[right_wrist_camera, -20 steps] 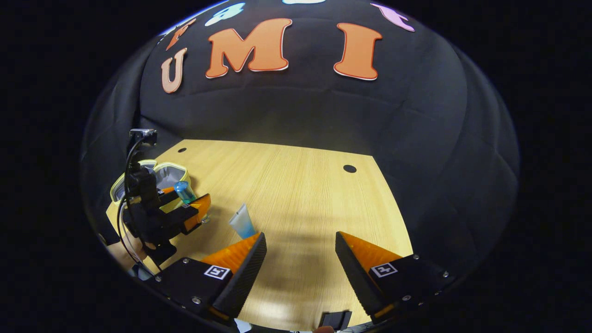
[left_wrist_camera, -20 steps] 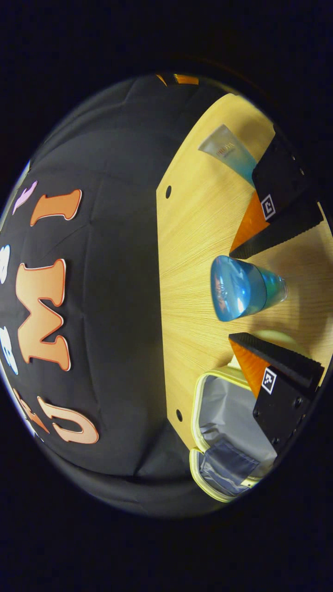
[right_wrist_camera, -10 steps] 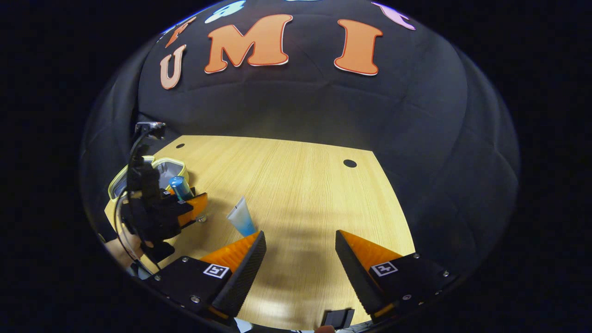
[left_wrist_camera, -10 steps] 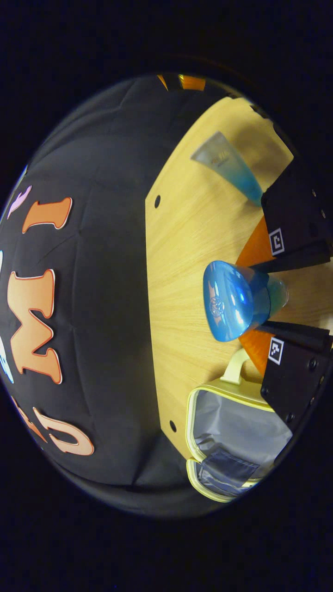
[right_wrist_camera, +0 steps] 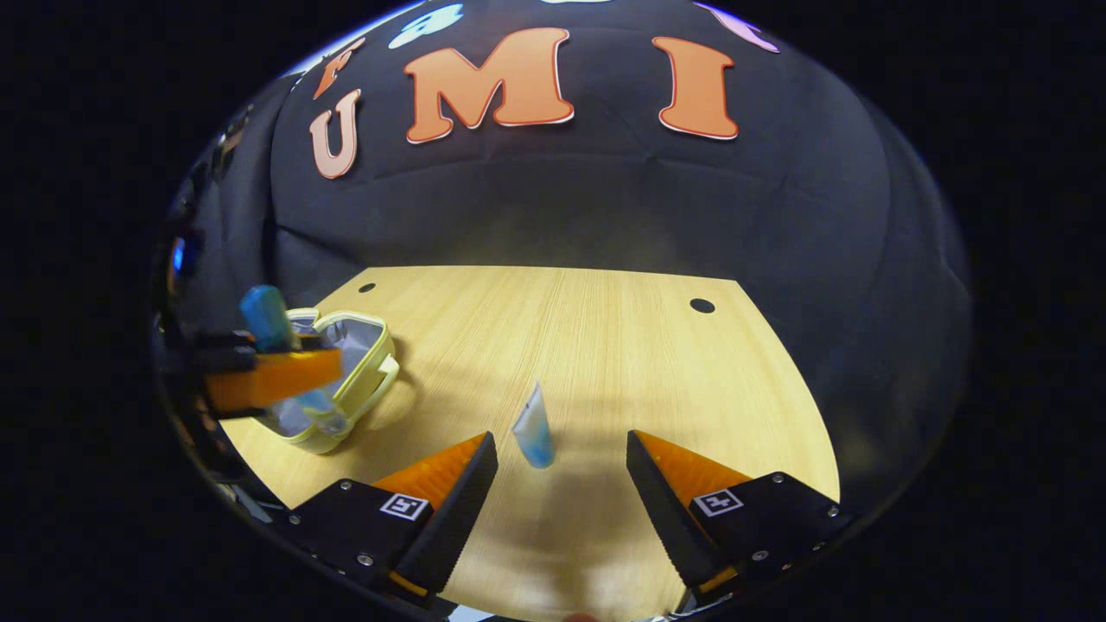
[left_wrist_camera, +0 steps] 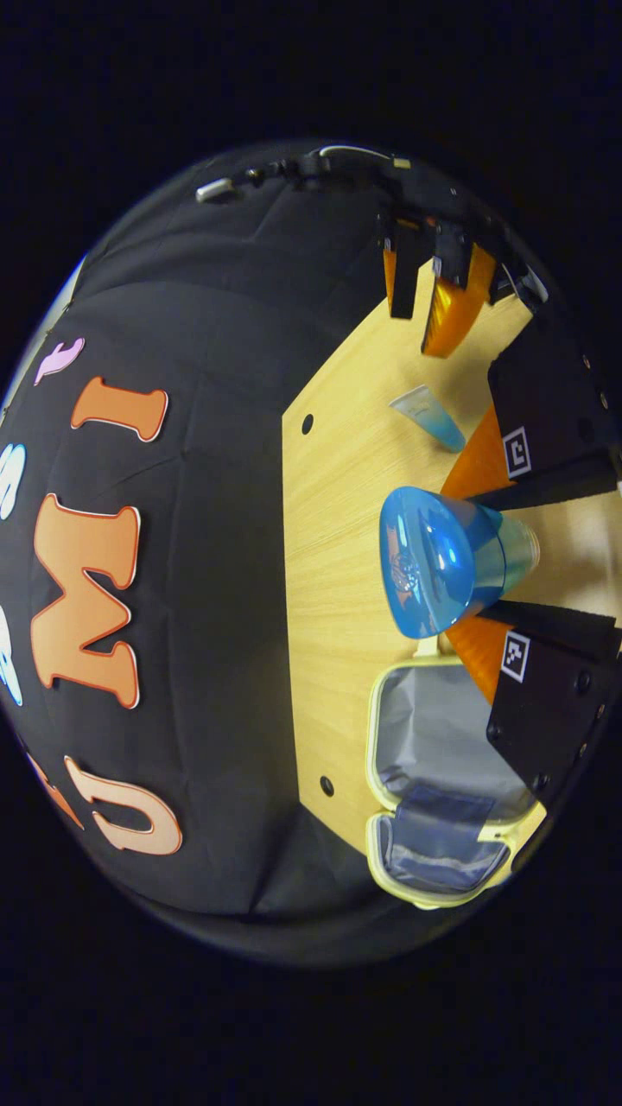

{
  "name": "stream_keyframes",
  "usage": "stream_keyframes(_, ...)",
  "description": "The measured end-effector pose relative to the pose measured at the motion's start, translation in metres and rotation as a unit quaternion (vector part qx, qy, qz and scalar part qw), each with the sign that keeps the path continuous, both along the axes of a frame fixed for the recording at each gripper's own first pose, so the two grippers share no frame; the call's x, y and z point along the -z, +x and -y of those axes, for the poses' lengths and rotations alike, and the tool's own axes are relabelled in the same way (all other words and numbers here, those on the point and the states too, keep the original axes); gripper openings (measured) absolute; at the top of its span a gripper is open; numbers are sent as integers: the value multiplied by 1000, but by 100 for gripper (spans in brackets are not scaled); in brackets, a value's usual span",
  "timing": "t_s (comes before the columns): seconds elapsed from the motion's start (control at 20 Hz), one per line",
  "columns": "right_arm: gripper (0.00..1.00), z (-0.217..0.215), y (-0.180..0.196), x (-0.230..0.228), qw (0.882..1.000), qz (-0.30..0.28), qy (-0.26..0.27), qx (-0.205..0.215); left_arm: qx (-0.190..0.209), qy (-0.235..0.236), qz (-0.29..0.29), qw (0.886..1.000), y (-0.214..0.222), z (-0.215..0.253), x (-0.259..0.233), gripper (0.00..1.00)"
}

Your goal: First open the suitcase, pack the skin care products into it, and then close the suitcase.

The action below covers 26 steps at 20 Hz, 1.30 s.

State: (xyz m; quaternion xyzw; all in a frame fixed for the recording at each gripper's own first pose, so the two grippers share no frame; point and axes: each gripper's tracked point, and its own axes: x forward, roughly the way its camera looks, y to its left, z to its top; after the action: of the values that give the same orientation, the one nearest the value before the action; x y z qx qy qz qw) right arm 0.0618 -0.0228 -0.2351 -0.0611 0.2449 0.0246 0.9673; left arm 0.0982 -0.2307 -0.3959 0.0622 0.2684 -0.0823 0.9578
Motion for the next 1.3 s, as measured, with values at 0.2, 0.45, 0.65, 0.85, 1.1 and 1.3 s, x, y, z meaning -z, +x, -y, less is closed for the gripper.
stream_keyframes(0.2,96,-7,29,52,999,-40,-8,12,-18,24,3,1000,-25,-39,-22,49)
stream_keyframes(0.45,93,4,45,87,996,-79,-23,38,-38,27,0,999,-47,-78,-30,50)
stream_keyframes(0.65,92,-1,59,99,995,-84,-23,50,-53,21,-14,998,-59,-102,-26,50)
stream_keyframes(0.85,87,0,65,109,993,-94,-20,62,-66,20,-19,997,-64,-116,-25,48)
stream_keyframes(1.1,73,2,64,118,990,-117,-12,80,-77,17,-30,996,-68,-129,-20,50)
stream_keyframes(1.3,41,-6,56,111,989,-122,-2,84,-73,16,-43,996,-67,-142,-21,50)
